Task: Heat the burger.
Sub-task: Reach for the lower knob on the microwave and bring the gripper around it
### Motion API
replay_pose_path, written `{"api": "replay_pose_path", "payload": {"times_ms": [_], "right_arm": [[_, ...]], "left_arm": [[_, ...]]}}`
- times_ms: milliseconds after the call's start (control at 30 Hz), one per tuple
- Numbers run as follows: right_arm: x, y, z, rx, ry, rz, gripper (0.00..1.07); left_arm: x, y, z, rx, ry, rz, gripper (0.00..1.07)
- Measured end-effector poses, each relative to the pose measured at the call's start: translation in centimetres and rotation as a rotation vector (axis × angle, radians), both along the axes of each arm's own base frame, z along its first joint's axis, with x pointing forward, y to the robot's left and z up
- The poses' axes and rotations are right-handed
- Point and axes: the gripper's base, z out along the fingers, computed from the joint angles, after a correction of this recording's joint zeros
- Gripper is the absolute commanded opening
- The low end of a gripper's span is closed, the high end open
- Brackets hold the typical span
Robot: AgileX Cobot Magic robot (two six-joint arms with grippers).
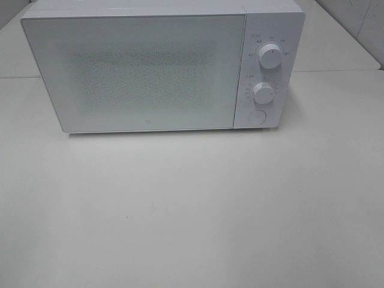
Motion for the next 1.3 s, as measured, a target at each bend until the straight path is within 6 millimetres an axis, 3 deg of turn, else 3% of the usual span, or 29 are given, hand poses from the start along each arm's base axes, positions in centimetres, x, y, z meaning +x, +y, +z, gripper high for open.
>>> {"api": "replay_pose_path", "payload": {"times_ms": [133,200,367,567,767,867,1067,1200,1300], "right_arm": [[1.1,0.2,0.3,0.010,0.025,-0.010,0.68],[3.0,0.5,0.7,0.010,0.049,-0.015,0.68],[5.1,0.9,1.1,0.014,0.055,-0.022,0.68],[9.3,1.7,1.3,0.018,0.044,-0.033,0.68],[12.1,2.1,1.3,0.022,0.001,-0.042,0.68],[14.5,2.5,1.1,0.030,-0.041,-0.049,0.68],[17.0,2.9,0.7,0.041,-0.095,-0.057,0.67],[19.6,3.3,-0.7,0.039,-0.100,-0.064,0.67],[20.0,3.4,-0.8,0.041,-0.109,-0.065,0.67]], "left_arm": [[0.0,0.0,0.0,0.000,0.000,0.000,0.00],[0.0,0.0,0.0,0.000,-0.001,0.000,0.00],[0.0,0.0,0.0,0.000,-0.001,0.000,0.00],[0.0,0.0,0.0,0.001,-0.001,0.000,0.00],[0.0,0.0,0.0,0.001,-0.001,0.000,0.00],[0.0,0.0,0.0,0.001,-0.001,0.000,0.00],[0.0,0.0,0.0,0.001,-0.001,0.000,0.00],[0.0,0.0,0.0,0.001,-0.001,0.000,0.00],[0.0,0.0,0.0,0.001,-0.001,0.000,0.00]]}}
